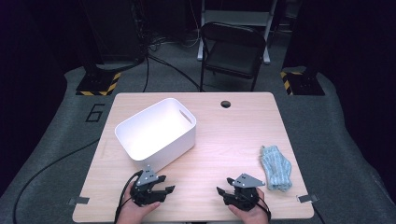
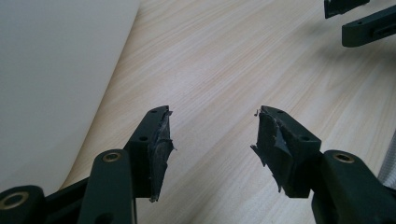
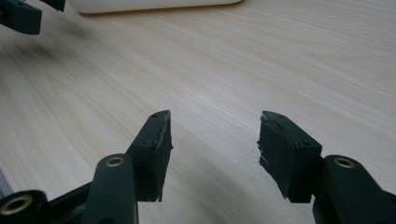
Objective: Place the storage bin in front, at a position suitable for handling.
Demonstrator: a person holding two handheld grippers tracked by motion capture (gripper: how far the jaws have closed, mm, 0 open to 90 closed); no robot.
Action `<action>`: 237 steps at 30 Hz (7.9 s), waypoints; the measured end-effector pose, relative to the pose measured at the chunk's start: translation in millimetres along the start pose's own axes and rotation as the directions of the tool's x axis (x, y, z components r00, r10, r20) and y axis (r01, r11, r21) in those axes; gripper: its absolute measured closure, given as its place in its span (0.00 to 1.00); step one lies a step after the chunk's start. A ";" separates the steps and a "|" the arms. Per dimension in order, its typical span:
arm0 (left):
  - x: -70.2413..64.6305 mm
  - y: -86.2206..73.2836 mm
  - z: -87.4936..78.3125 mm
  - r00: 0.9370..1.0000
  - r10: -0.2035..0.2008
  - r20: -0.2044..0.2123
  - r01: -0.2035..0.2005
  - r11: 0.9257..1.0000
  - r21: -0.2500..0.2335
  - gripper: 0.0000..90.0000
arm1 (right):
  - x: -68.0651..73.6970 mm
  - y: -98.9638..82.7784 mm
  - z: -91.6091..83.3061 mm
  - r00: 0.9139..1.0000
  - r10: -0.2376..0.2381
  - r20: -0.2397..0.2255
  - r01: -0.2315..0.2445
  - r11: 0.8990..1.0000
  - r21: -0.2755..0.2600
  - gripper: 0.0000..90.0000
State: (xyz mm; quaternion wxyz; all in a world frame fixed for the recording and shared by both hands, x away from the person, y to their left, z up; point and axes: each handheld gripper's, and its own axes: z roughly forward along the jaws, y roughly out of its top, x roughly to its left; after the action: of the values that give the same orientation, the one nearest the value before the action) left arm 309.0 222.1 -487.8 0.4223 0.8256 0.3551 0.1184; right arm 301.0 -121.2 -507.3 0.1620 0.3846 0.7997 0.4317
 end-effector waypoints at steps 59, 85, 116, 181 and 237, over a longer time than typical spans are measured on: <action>12.0 49.1 -70.4 0.996 -0.015 -0.086 0.005 0.993 -0.119 0.59 | -8.5 -1.0 -3.4 0.997 0.076 -0.003 -0.076 0.997 -0.007 0.50; 33.6 89.6 -77.5 0.994 -0.065 -0.094 0.049 0.986 -0.159 0.58 | -14.6 -2.0 -8.7 0.993 0.118 0.019 -0.117 0.992 -0.037 0.49; 76.2 63.1 -103.3 0.925 -0.254 -0.282 0.211 0.962 -0.173 0.45 | -17.9 -2.5 -8.5 0.992 0.119 0.033 -0.118 0.992 -0.035 0.49; 51.4 57.0 -62.9 0.936 -0.259 -0.240 0.236 0.964 -0.119 0.32 | -23.5 -3.1 -13.9 0.983 0.178 0.035 -0.176 0.982 -0.067 0.47; 7.7 72.6 -48.3 0.979 -0.147 -0.144 0.137 0.988 -0.078 0.39 | -5.1 9.4 3.5 0.993 0.116 -0.033 -0.118 0.991 -0.056 0.47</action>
State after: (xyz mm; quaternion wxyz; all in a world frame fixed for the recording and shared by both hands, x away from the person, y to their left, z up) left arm 325.9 228.6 -402.2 0.4298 0.7722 0.4394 0.1613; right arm 310.9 -119.9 -502.0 0.1355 0.4193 0.7653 0.4692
